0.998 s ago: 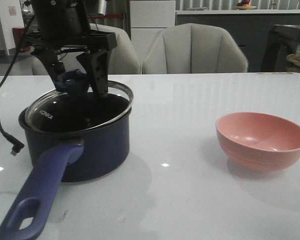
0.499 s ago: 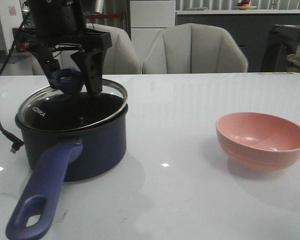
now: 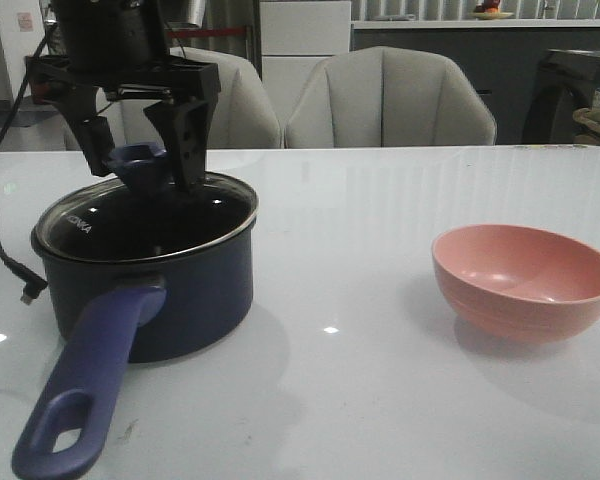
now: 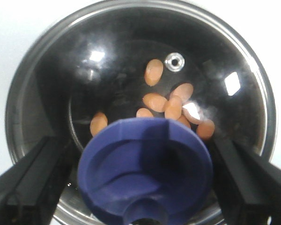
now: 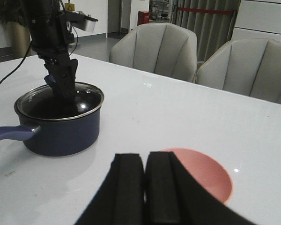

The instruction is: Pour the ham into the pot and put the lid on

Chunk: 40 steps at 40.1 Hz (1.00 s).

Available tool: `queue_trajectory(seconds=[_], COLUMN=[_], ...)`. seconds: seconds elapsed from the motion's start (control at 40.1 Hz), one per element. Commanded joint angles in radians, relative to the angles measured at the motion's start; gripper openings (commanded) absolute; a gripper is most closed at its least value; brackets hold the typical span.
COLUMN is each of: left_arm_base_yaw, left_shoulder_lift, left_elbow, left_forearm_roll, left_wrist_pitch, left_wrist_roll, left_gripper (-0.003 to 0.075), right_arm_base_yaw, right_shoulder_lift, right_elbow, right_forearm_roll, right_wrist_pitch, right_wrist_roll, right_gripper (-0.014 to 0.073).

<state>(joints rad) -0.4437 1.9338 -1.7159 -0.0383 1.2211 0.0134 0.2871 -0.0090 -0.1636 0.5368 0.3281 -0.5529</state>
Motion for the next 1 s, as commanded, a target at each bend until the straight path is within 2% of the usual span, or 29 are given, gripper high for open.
queue_trajectory(seconds=[0.0,0.424,0.674,0.973], left_arm_base_yaw=[0.002,0.002,0.004,0.005], left_shoulder_lift=[-0.064,-0.193,-0.359,-0.643], left_elbow=[-0.039,-0.023,0.176,0.489], left_forearm_roll=[-0.009,0.007,0.103,0.123], left_wrist_pitch=[0.067,0.058,-0.037,-0.267], left_wrist_roll=[0.000,-0.054,-0.112,-0.194], left_gripper=[0.0609,0.0608,0.0608,0.0608], right_arm_base_yaw=[0.002,0.002,0.002,0.002], right_shoulder_lift=[0.010,0.010,0.010,0.010], right_elbow=[-0.026,-0.026,-0.026,-0.026], right_forearm_roll=[0.017,0.017,0.017,0.017], right_wrist_pitch=[-0.061,-0.061,-0.061,-0.061], right_wrist_roll=[-0.006,-0.006,-0.006,-0.006], right_gripper=[0.0157,0.0157,0.0157,0.0157])
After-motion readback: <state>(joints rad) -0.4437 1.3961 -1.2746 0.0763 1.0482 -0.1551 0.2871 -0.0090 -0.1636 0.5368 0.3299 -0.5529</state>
